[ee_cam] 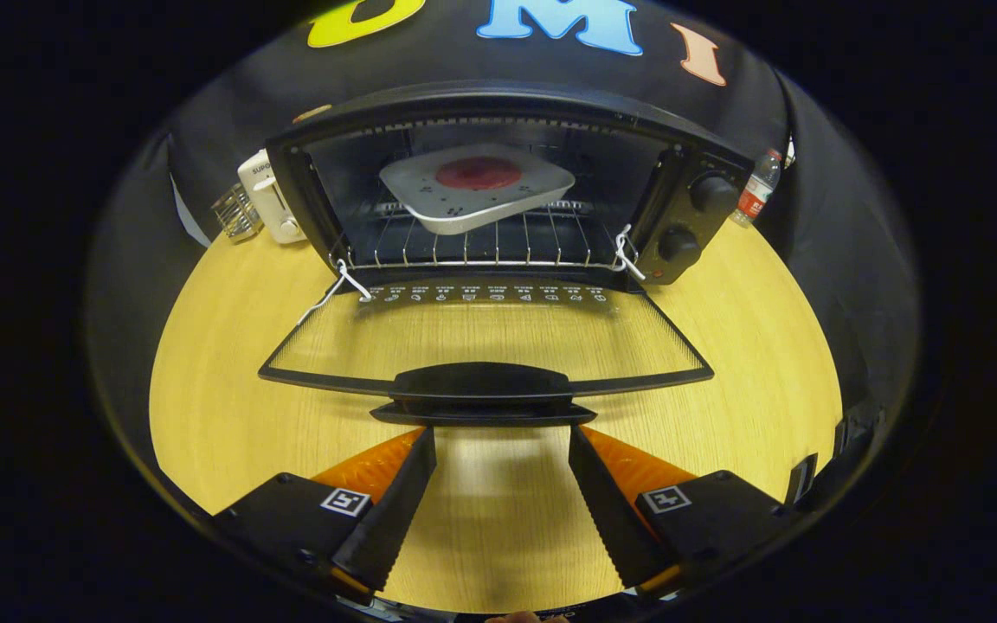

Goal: Open the toaster oven, put the food inside, and close the toaster oven door.

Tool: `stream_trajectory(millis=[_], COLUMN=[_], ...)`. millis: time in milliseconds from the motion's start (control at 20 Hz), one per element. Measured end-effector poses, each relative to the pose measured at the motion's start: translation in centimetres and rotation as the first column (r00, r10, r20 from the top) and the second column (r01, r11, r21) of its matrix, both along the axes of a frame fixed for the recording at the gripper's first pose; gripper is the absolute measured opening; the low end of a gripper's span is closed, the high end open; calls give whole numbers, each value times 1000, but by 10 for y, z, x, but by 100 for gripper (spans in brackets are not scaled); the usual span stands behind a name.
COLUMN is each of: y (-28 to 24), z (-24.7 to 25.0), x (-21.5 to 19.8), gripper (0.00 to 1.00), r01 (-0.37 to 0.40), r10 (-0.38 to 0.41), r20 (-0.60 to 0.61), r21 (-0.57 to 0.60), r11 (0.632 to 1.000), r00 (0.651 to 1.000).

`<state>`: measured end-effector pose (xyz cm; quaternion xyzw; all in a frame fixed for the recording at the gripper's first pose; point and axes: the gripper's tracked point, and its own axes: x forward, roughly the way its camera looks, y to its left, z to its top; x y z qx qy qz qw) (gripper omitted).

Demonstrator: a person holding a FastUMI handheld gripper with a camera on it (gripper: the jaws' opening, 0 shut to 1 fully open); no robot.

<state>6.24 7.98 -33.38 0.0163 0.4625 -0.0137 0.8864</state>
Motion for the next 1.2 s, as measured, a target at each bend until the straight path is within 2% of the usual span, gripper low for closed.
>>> stream_trajectory(millis=[250, 350, 450, 600, 750, 950, 1100, 1200], y=[11, 4, -1, -18, -39, -70, -107, -126], z=[60, 92, 133, 199, 244, 277, 298, 300], x=[19, 23, 34, 41, 31, -9, -27, -47], gripper=[98, 98, 99, 99, 98, 98, 98, 98], r01=[-26, -3, -3, -23, -29, -9, 22, 47], r10=[20, -8, -21, 16, 41, 20, 44, 47], r20=[194, 237, 350, 502, 609, 688, 752, 764], r21=[28, 44, 68, 8, -30, -19, -78, -101], r11=[999, 999, 998, 1000, 999, 1000, 997, 994], r00=[981, 971, 937, 865, 792, 725, 657, 644])
